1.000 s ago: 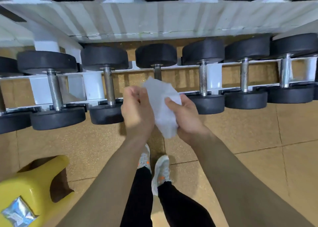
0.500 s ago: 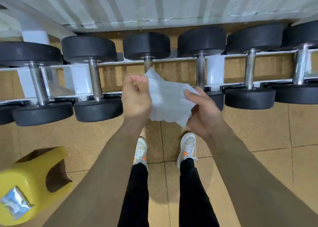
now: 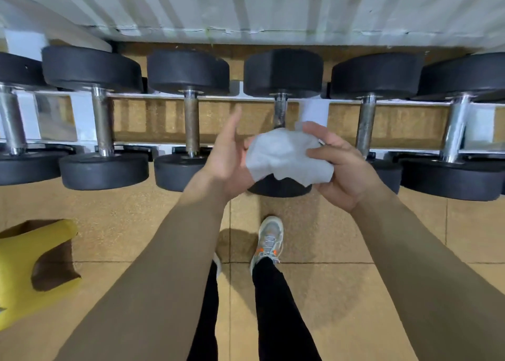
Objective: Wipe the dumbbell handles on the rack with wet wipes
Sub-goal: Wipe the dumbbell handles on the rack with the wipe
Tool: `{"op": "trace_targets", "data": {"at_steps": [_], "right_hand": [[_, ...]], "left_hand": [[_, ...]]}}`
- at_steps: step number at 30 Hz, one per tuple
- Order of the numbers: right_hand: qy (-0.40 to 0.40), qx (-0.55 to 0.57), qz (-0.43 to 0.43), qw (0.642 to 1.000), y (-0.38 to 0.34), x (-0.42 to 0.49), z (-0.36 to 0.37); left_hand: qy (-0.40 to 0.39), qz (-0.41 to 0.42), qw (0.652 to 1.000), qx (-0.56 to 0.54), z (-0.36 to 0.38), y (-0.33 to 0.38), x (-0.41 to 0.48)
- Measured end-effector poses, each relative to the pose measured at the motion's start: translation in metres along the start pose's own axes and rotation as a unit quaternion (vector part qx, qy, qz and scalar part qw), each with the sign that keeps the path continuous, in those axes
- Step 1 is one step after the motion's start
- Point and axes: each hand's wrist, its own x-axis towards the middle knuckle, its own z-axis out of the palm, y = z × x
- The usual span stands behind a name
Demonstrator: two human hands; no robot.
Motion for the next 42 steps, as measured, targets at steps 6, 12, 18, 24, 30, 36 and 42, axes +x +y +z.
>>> {"op": "trace_targets", "data": {"at_steps": [6, 12, 18, 24, 30, 36, 42], "right_hand": [[0.066, 0.024, -0.014, 0.997, -0.002, 0.033, -0.004], [0.173, 0.062, -0.041, 0.982, 0.010, 0.066, -0.010], [0.160, 0.066, -0.025, 0.985, 0.010, 0.080, -0.025], [0.080, 0.066, -0.008, 0.995, 0.008, 0.090, -0.045], [0.075, 0.004, -0.015, 0.997, 0.019, 0.105, -0.048], [0.060, 0.045, 0.004, 0.997, 0.018, 0.101, -0.047], [0.125, 0.000, -0.044, 0.991, 0.014, 0.112, -0.039]], "left_hand": [[0.005, 0.050, 0.998, 0.039, -0.012, -0.009, 0.025], [0.091, 0.090, 0.985, 0.114, -0.031, 0.008, 0.050], [0.076, 0.111, 0.954, 0.267, -0.038, 0.034, 0.075], [0.040, 0.107, 0.959, 0.260, -0.036, 0.052, 0.091], [0.146, -0.007, 0.950, 0.276, -0.047, 0.035, 0.097], [0.156, 0.119, 0.940, 0.281, -0.055, 0.022, 0.088], [0.214, 0.227, 0.915, 0.255, -0.038, 0.017, 0.102]]}}
